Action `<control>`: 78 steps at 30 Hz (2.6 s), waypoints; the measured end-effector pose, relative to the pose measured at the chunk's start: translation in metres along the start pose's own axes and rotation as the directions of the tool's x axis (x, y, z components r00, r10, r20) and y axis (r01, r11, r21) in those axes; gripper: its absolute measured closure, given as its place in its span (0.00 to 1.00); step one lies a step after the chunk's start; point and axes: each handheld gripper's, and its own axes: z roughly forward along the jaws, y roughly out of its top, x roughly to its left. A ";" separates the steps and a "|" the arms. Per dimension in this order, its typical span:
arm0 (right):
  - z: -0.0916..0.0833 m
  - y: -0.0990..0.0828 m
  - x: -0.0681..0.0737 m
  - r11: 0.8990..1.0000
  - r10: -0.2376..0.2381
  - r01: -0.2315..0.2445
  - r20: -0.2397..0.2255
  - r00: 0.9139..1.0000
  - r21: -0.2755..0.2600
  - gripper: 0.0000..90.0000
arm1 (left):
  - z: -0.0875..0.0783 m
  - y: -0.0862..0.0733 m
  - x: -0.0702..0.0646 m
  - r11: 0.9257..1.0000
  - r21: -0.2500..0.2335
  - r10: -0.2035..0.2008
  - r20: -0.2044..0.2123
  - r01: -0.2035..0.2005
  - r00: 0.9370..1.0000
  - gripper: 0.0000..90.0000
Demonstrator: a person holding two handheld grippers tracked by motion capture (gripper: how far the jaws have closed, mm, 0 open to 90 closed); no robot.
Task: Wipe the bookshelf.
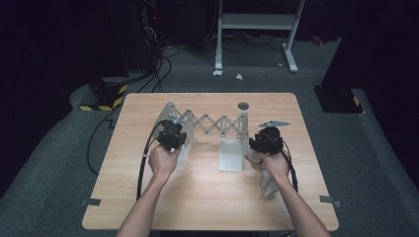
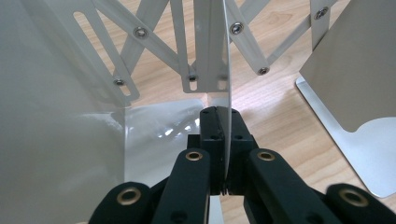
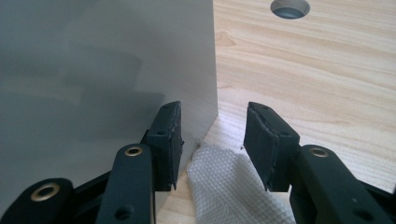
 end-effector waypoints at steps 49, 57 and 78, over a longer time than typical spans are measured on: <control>-0.007 -0.006 -0.001 0.999 0.011 -0.007 -0.113 0.994 0.034 0.61 | -0.007 -0.005 0.001 0.990 -0.047 0.140 0.149 -0.134 0.979 0.99; -0.012 -0.017 0.010 0.999 -0.031 0.036 -0.127 0.991 0.040 0.61 | -0.004 -0.003 0.000 0.990 -0.054 0.141 0.170 -0.134 0.975 0.99; 0.001 -0.037 0.023 0.994 -0.053 0.064 -0.124 0.991 0.090 0.58 | -0.003 -0.010 0.000 0.988 -0.098 0.138 0.201 -0.120 0.970 0.97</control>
